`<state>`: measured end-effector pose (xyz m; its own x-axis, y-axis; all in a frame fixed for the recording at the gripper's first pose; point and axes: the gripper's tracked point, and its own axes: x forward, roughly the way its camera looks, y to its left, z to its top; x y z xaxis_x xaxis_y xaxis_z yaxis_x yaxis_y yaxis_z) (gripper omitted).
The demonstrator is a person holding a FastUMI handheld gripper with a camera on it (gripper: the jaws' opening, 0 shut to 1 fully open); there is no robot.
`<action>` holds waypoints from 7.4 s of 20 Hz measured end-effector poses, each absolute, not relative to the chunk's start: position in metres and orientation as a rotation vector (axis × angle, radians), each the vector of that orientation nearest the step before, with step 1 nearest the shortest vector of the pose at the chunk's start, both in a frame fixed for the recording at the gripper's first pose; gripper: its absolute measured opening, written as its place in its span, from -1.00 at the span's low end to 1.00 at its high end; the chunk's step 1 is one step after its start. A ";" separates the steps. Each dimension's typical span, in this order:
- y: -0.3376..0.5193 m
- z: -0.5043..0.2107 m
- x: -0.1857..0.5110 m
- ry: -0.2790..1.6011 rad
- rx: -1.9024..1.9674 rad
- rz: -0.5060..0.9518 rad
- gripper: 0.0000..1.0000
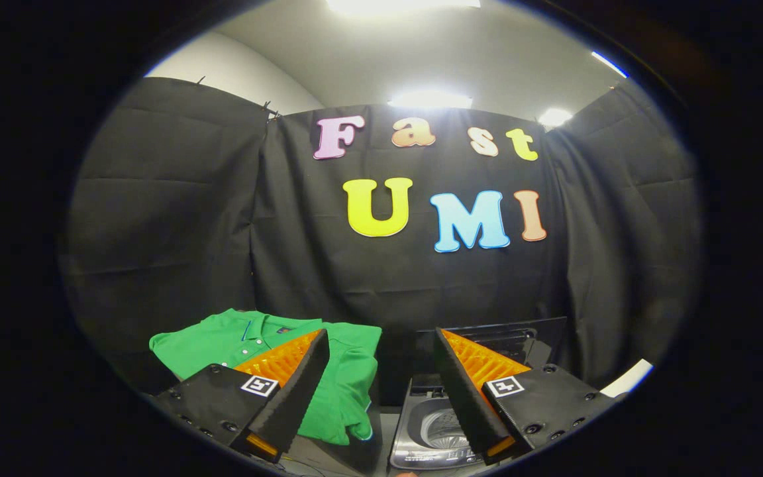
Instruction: Put the clothes into the washing machine and then close the washing machine lid.
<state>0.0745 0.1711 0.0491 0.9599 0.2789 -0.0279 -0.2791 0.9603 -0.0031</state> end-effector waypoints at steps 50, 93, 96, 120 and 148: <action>0.417 -0.074 0.121 0.611 -0.158 0.533 0.93; 0.383 0.028 0.119 0.362 -0.080 0.605 -0.98; 0.366 0.039 0.119 0.340 -0.070 0.599 -0.98; 0.165 0.071 0.158 0.271 0.022 0.395 -0.98; -0.012 -0.014 0.226 0.331 0.006 0.205 -0.98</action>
